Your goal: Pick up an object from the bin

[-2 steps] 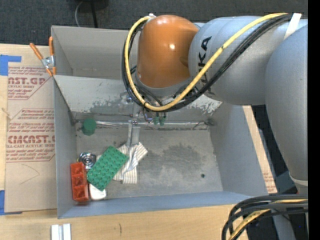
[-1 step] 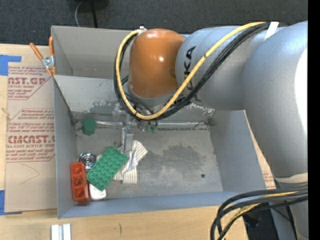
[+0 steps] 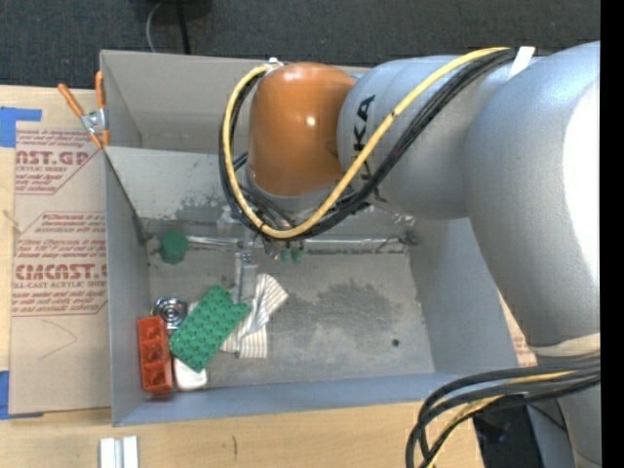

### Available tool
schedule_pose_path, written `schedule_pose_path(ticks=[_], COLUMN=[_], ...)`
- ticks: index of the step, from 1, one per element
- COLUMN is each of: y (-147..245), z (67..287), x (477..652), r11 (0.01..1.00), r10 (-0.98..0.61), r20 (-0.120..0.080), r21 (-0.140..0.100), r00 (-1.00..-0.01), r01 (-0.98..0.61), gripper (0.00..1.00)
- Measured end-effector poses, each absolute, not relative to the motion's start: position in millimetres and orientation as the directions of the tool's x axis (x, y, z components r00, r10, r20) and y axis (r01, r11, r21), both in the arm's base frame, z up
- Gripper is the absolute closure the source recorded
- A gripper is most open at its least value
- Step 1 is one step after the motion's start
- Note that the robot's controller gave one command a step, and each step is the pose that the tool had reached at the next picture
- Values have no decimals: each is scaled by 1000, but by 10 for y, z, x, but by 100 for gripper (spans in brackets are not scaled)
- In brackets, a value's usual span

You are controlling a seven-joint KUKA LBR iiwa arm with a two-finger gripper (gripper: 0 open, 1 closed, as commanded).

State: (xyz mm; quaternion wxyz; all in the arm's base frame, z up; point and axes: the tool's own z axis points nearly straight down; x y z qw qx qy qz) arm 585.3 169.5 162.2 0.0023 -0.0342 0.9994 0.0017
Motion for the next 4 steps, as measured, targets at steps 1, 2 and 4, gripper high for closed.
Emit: schedule_pose_path(ticks=[1,2,4], y=[1618,1478,1385], z=[1706,1702,1574], x=[5735,5595,5442], r11=[997,935,970], r10=[-79,-355,-242], r20=[-2,-6,-6], r21=[2,1,3], r00=[-997,-935,-970], r01=[-79,-355,-242], gripper=[0,0,0])
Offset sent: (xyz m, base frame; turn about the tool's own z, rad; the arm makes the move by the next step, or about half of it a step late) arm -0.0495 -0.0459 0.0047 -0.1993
